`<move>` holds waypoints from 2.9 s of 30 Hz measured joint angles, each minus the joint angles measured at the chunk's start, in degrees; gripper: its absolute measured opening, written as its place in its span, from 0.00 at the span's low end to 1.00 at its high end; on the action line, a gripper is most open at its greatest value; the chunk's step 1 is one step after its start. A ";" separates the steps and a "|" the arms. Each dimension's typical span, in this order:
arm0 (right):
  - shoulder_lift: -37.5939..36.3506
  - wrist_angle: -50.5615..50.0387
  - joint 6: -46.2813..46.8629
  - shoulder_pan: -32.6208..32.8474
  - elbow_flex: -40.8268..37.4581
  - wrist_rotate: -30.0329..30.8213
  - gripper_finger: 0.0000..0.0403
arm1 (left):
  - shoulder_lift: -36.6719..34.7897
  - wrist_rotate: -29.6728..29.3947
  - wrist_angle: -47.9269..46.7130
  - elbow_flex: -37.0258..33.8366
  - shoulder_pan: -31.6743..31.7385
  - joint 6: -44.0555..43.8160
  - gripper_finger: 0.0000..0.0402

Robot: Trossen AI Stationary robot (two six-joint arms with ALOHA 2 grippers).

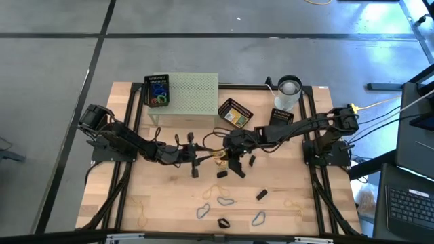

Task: Pick & Place Office Desk Supplies
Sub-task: Put the yellow crayon box into the left black bin, then put the left black bin on the shelf

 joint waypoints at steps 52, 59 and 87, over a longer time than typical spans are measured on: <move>-2.90 -15.97 -15.10 -30.94 0.04 4.98 0.17 | -0.23 -10.55 0.75 0.09 -1.42 1.51 0.37; -3.09 -15.61 -15.06 -30.94 0.24 5.15 0.34 | -0.23 -10.55 0.75 0.10 -1.42 1.51 0.37; -32.13 -26.35 -11.84 -20.66 0.31 14.73 0.42 | 6.29 -2.67 -41.95 35.35 6.93 -1.83 0.38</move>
